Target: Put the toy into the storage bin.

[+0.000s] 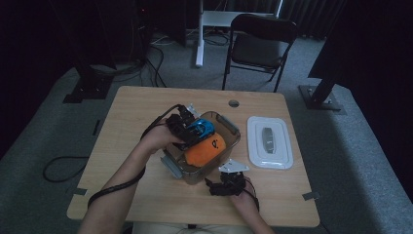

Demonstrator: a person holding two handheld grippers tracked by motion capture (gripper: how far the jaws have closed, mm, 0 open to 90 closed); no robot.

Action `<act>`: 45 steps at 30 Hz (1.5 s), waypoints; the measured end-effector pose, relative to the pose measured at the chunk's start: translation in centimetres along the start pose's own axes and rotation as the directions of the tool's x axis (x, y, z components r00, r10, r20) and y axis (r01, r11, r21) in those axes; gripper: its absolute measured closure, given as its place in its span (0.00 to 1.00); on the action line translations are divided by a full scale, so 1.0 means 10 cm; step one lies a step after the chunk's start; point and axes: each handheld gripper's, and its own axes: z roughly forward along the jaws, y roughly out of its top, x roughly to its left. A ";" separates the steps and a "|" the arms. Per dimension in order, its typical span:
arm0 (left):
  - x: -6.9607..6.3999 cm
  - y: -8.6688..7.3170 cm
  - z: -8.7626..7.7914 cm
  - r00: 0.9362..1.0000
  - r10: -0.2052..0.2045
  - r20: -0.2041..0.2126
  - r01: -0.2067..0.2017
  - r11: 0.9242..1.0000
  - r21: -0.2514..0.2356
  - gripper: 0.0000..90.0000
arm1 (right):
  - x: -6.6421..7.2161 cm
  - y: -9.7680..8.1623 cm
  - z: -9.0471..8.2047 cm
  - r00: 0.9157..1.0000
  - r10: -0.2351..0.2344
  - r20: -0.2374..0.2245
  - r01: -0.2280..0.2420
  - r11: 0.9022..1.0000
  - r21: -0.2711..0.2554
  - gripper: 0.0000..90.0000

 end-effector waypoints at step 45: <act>0.59 -0.50 -0.26 0.979 -0.182 -0.095 0.157 0.961 -0.229 0.02 | -0.09 -0.03 -0.07 1.000 0.022 0.003 -0.022 1.000 -0.002 0.13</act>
